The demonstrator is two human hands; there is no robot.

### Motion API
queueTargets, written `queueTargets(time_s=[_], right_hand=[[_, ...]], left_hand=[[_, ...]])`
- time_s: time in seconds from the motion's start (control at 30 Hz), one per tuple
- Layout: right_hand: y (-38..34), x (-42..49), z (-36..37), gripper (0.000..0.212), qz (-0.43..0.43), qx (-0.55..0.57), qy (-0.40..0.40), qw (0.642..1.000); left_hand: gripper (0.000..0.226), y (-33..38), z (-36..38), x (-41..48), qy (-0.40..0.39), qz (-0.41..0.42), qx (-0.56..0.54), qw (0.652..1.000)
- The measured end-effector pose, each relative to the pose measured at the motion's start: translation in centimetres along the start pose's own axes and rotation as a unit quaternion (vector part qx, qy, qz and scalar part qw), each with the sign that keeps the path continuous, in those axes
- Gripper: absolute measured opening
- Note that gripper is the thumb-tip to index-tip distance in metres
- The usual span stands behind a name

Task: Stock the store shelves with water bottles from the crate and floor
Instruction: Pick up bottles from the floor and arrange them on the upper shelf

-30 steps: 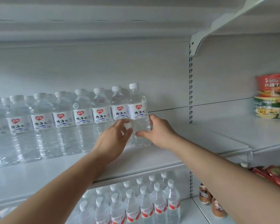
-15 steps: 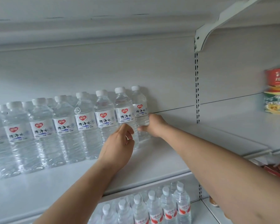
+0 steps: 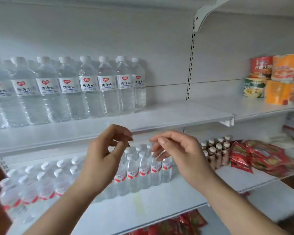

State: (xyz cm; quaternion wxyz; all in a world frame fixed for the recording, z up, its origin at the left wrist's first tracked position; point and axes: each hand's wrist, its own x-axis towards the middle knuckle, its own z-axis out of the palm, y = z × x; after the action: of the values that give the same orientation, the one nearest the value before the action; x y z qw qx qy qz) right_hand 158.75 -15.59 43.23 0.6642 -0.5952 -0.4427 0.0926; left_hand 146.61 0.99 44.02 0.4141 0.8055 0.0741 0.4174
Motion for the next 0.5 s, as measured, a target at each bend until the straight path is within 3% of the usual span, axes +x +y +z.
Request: queueTargets(time_s=[0.2,0.33,0.43,0.5], right_hand=[[11.1,-12.7,4.1,0.017,0.173,0.0,-0.011,0.985],[19.8,-19.9,6.8,0.011,0.316,0.011,0.012,0.949],[24.0,-25.6,7.1,0.012,0.431,-0.029,0.01,0.902],[24.9,-27.5,6.9,0.013,0.491,0.002,0.036,0.871]], left_hand=[[0.025,-8.0,2.7,-14.4,-0.065,-0.167,-0.059,0.982],[0.026,-14.0,5.9,-24.0,-0.083,-0.333,-0.082,0.936],[0.023,-15.9,8.2,-29.7,-0.187,-0.364,-0.037,0.912],[0.021,-15.8,9.3,-30.4,-0.211,-0.348,-0.046,0.912]])
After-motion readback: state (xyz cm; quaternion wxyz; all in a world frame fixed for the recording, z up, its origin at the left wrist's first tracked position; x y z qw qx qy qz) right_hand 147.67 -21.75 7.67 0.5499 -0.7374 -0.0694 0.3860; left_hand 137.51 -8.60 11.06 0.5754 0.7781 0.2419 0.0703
